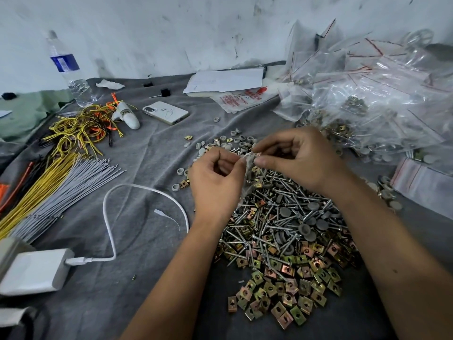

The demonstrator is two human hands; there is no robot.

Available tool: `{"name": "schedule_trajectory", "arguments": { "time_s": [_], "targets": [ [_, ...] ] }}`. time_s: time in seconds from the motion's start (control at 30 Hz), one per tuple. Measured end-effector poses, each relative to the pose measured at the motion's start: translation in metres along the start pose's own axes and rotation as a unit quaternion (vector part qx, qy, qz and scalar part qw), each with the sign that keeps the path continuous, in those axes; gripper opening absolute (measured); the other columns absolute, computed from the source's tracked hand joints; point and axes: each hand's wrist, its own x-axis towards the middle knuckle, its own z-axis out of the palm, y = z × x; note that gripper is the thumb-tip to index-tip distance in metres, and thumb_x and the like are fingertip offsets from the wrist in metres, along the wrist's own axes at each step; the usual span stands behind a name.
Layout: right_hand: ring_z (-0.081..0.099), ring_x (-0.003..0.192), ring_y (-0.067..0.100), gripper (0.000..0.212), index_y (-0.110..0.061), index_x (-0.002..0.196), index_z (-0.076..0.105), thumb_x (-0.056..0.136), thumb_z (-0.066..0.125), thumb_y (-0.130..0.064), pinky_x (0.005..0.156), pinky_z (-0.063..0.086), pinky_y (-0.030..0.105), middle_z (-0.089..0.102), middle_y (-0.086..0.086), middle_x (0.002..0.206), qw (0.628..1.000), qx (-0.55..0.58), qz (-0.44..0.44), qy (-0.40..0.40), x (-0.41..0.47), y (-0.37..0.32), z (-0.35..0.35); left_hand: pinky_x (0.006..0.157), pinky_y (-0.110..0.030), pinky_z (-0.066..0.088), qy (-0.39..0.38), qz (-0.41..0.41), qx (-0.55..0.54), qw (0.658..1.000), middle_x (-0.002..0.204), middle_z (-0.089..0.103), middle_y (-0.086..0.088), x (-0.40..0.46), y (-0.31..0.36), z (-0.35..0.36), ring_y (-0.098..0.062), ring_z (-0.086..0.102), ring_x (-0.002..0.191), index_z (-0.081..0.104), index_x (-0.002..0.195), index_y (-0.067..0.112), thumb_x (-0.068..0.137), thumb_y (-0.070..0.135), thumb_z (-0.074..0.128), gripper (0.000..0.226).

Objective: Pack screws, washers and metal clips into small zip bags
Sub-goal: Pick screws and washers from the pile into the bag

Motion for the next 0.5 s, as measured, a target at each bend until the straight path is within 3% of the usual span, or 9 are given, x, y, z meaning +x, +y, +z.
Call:
{"name": "schedule_trajectory", "arguments": {
  "time_s": [0.13,0.2,0.27,0.33,0.5],
  "targets": [
    [0.073,0.074,0.004,0.005,-0.026,0.092,0.076,0.088,0.078,-0.023,0.067,0.060,0.023,0.077,-0.007,0.082,0.996,0.011,0.017,0.084,0.001,0.002,-0.009,0.054,-0.024,0.044,0.019,-0.007,-0.007,1.000,0.061,0.057,0.002,0.002,-0.002,0.000,-0.012,0.049,0.058,0.066,0.072,0.015,0.086,0.001,0.077,0.022],
    [0.068,0.068,-0.002,0.003,-0.032,0.087,0.074,0.089,0.075,-0.032,0.060,0.055,0.021,0.074,-0.007,0.075,0.993,-0.065,0.022,0.091,0.001,0.007,-0.012,0.055,-0.024,0.045,0.026,-0.015,-0.014,0.999,0.062,0.058,0.003,0.002,-0.002,-0.001,-0.012,0.050,0.058,0.066,0.072,0.016,0.086,0.002,0.077,0.023],
    [0.063,0.067,-0.004,0.012,-0.034,0.086,0.073,0.087,0.075,-0.045,0.060,0.045,0.020,0.067,-0.016,0.076,0.977,-0.208,0.035,0.017,0.001,0.013,-0.012,0.055,-0.023,0.045,0.032,-0.021,-0.021,0.999,0.062,0.059,0.003,0.002,-0.001,-0.002,-0.012,0.051,0.059,0.067,0.073,0.015,0.086,0.001,0.076,0.021],
    [0.059,0.075,-0.002,0.019,-0.034,0.085,0.071,0.082,0.076,-0.052,0.066,0.048,0.025,0.065,-0.017,0.084,0.949,-0.298,0.059,-0.082,0.002,0.015,-0.010,0.055,-0.024,0.046,0.045,-0.026,-0.032,0.998,0.063,0.059,0.004,0.002,0.000,-0.002,-0.013,0.051,0.059,0.068,0.074,0.013,0.086,0.000,0.075,0.019],
    [0.059,0.082,-0.001,0.024,-0.042,0.072,0.061,0.088,0.078,-0.038,0.069,0.046,0.024,0.063,-0.017,0.087,0.940,-0.300,0.066,-0.150,0.005,0.015,-0.011,0.058,-0.021,0.045,0.072,-0.016,-0.031,0.997,0.064,0.060,0.007,0.002,0.002,-0.003,-0.009,0.052,0.061,0.067,0.074,0.014,0.087,0.002,0.075,0.018]
  ]
}}
